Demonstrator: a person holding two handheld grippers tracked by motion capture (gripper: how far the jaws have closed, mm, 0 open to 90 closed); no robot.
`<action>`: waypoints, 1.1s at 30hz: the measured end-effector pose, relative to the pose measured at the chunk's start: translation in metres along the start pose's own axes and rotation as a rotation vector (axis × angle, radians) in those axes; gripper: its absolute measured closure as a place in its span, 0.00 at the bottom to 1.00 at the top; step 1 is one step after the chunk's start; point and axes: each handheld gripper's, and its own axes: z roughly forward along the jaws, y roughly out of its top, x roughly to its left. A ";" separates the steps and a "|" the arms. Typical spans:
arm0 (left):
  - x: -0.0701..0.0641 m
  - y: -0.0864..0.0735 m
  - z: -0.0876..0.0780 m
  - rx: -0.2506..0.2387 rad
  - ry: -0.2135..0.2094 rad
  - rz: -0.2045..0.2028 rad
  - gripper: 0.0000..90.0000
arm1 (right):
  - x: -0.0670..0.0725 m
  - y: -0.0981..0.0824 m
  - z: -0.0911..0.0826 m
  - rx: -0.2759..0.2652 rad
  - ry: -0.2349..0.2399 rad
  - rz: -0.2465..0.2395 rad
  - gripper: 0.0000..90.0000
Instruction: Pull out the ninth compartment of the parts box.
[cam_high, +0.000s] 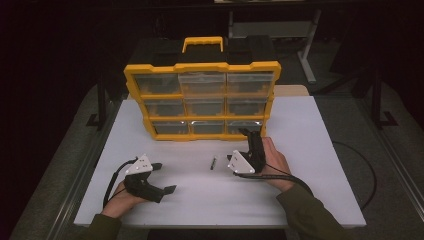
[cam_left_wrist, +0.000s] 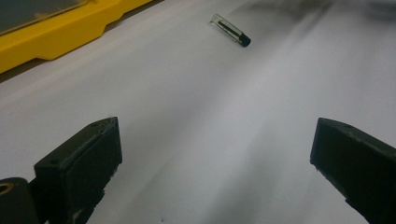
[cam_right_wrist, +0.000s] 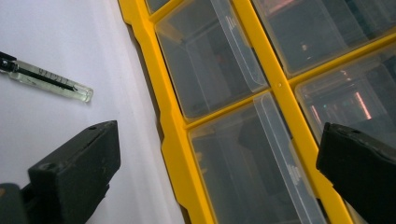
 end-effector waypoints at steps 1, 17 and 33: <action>0.000 0.000 0.000 0.000 0.000 -0.001 0.02 | 0.000 0.000 0.000 0.002 -0.003 -0.007 0.00; 0.000 0.000 0.000 0.000 0.001 0.000 0.02 | 0.005 0.002 -0.001 0.003 -0.027 -0.094 0.00; 0.000 0.000 0.000 0.000 0.002 -0.001 0.02 | 0.012 0.003 -0.001 0.015 -0.065 -0.177 0.00</action>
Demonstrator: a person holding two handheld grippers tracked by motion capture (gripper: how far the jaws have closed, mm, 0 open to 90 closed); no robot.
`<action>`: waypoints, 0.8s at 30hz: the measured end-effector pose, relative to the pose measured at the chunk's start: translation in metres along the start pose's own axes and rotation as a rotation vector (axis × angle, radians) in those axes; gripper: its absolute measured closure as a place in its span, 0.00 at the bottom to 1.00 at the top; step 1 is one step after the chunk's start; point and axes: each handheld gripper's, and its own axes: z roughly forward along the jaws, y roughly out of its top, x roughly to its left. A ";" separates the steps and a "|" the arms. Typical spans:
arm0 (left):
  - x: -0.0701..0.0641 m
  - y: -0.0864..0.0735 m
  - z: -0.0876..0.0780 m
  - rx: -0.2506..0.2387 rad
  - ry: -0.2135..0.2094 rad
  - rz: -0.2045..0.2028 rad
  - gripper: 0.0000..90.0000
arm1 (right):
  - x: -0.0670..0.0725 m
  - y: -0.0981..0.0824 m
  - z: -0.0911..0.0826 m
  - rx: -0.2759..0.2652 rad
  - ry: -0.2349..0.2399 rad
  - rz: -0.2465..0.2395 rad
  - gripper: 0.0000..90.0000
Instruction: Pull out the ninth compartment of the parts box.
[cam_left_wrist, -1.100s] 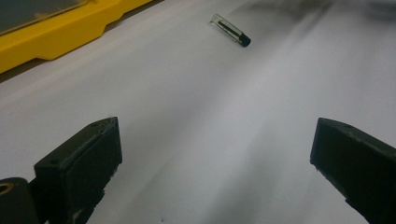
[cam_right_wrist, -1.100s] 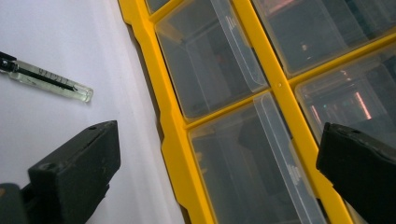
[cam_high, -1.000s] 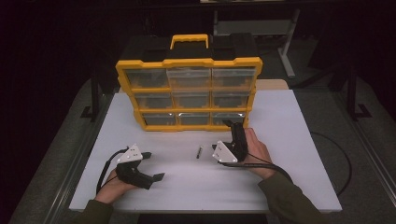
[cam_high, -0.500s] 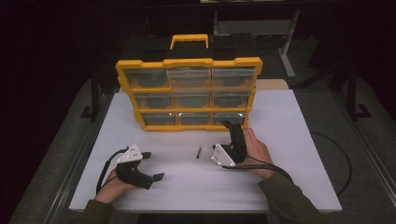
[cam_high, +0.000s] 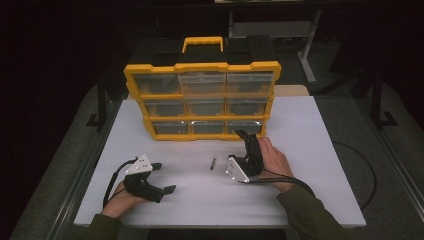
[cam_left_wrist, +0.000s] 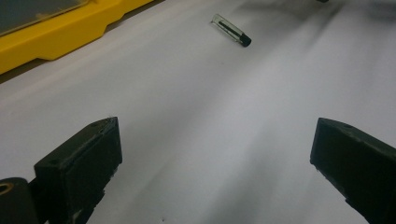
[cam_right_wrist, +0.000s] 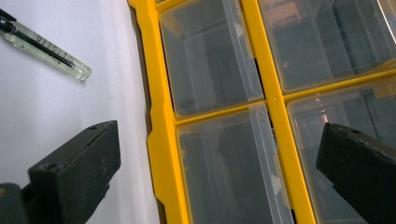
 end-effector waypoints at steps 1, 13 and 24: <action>0.000 0.000 0.000 0.000 0.000 -0.003 0.02 | 0.001 0.000 0.000 -0.001 0.001 -0.001 0.00; 0.000 0.000 0.000 -0.002 0.000 -0.002 0.02 | 0.004 0.001 -0.001 0.003 -0.025 -0.086 0.00; 0.000 0.000 0.000 -0.006 0.002 0.000 0.02 | 0.007 0.002 -0.001 0.001 -0.059 -0.163 0.00</action>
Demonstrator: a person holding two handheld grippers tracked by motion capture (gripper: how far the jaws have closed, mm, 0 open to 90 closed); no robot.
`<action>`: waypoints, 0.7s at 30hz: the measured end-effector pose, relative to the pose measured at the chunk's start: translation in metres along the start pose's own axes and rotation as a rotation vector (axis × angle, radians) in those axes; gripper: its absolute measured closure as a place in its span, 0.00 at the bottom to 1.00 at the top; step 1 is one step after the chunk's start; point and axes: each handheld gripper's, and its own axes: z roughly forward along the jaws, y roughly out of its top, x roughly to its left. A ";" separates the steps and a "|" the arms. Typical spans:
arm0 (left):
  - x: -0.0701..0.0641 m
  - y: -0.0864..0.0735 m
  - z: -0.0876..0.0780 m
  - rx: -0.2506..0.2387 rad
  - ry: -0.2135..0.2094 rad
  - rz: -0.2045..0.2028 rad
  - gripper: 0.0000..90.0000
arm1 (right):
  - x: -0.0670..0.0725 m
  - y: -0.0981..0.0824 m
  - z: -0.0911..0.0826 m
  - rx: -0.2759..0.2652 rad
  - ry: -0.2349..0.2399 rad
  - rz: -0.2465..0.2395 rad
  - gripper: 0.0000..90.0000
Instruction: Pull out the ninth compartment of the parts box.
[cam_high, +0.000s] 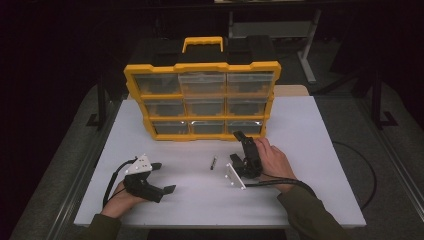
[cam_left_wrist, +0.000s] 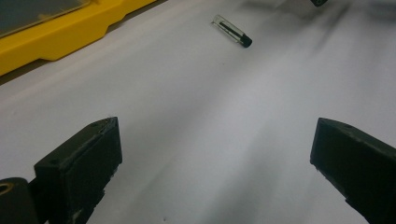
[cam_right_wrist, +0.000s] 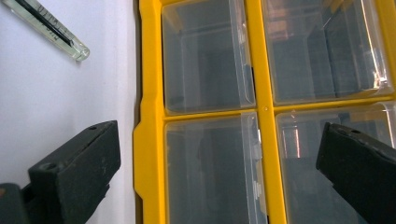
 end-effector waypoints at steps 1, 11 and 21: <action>0.000 0.000 0.000 0.000 0.000 0.000 0.02 | 0.000 0.000 0.000 0.000 0.000 0.000 0.00; 0.000 0.000 0.000 0.001 0.000 0.000 0.02 | 0.002 0.000 0.000 0.001 -0.015 -0.041 0.00; 0.000 0.000 0.000 -0.001 0.001 -0.001 0.02 | 0.005 0.002 0.000 0.004 -0.029 -0.112 0.00</action>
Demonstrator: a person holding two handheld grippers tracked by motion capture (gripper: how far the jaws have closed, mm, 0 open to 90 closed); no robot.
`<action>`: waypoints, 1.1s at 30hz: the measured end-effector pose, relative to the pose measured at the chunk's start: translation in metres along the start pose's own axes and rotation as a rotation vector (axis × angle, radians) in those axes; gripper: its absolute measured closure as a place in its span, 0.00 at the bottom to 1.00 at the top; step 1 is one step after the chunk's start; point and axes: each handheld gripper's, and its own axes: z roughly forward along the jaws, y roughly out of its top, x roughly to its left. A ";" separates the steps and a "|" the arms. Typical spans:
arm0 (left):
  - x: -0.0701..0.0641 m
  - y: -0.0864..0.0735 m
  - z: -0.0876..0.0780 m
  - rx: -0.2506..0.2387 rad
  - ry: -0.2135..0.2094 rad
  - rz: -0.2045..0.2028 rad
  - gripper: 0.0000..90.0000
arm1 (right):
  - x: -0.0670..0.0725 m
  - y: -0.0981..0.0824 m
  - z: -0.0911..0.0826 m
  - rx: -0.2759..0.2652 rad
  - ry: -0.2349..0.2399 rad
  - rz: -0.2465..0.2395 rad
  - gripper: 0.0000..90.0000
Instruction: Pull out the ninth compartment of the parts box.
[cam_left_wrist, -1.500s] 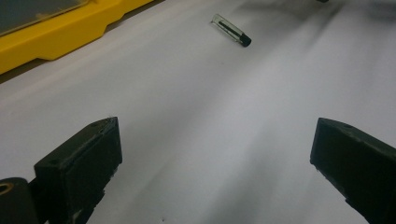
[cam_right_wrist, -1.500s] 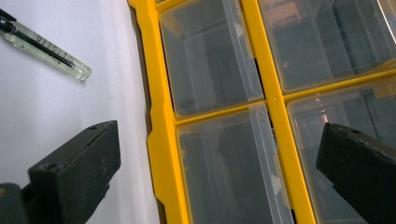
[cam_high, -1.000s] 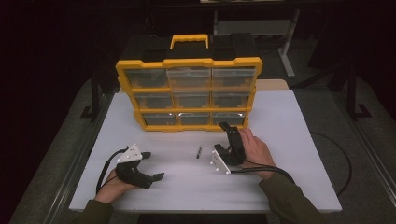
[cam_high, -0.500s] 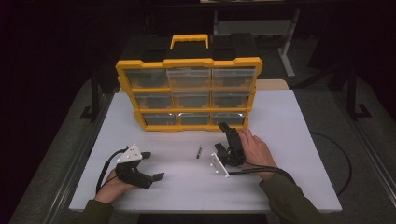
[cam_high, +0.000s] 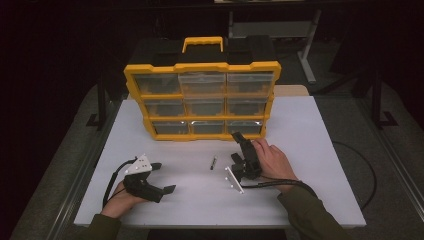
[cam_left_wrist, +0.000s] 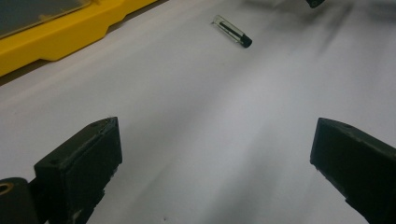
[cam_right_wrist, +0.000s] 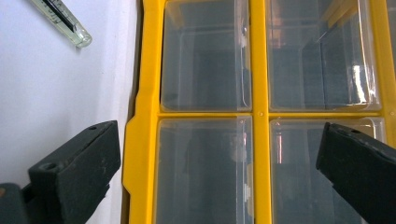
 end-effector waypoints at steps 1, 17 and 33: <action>0.000 0.000 0.000 0.000 0.000 0.000 0.02 | 0.000 0.000 0.000 0.000 0.000 0.000 0.00; 0.000 0.000 0.001 0.004 -0.003 -0.001 0.02 | -0.004 -0.002 0.003 -0.004 -0.009 0.027 0.00; 0.001 -0.001 0.001 0.008 0.003 0.001 0.02 | -0.011 -0.001 0.009 -0.011 -0.023 0.019 0.00</action>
